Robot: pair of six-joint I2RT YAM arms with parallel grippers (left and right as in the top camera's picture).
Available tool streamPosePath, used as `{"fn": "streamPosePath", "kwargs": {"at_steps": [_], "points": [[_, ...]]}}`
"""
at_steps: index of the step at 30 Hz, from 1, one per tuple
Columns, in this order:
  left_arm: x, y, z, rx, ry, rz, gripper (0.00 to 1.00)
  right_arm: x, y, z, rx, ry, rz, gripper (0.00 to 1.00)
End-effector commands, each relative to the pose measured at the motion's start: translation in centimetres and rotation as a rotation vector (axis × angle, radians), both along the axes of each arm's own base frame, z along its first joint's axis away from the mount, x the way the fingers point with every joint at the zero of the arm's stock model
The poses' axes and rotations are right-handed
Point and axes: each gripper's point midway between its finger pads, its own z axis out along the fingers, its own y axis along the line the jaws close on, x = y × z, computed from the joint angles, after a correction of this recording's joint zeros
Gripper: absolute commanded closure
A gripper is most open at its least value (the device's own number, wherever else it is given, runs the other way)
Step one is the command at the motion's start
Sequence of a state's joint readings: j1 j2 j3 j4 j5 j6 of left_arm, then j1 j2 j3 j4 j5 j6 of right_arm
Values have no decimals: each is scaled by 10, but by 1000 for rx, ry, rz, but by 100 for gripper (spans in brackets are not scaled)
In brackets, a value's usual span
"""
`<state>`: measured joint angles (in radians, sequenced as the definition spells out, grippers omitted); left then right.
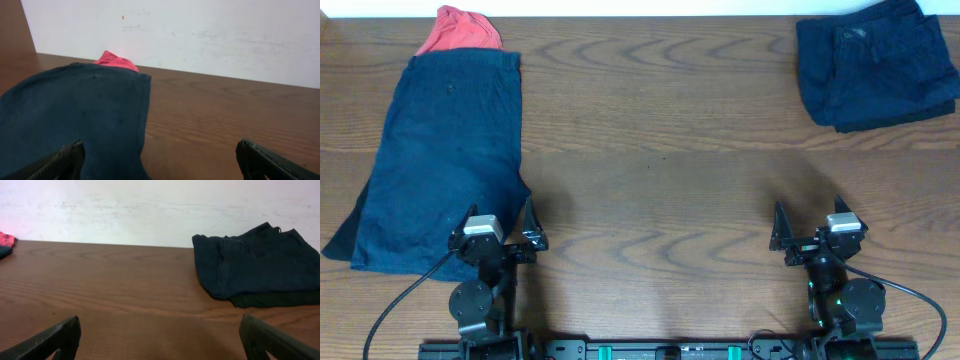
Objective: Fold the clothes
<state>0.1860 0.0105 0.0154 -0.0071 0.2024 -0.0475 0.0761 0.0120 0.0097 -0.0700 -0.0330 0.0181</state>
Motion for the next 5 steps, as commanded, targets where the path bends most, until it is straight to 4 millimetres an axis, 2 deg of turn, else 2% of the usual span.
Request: {"fn": "streamPosePath", "kwargs": {"at_steps": [1,5], "points": [[-1,-2,-15,7,50,-11,2,0,-2,-1,14,-1,-12,1],[-1,-2,-15,6,51,-11,2,0,-2,-1,14,-1,-12,1]]}}
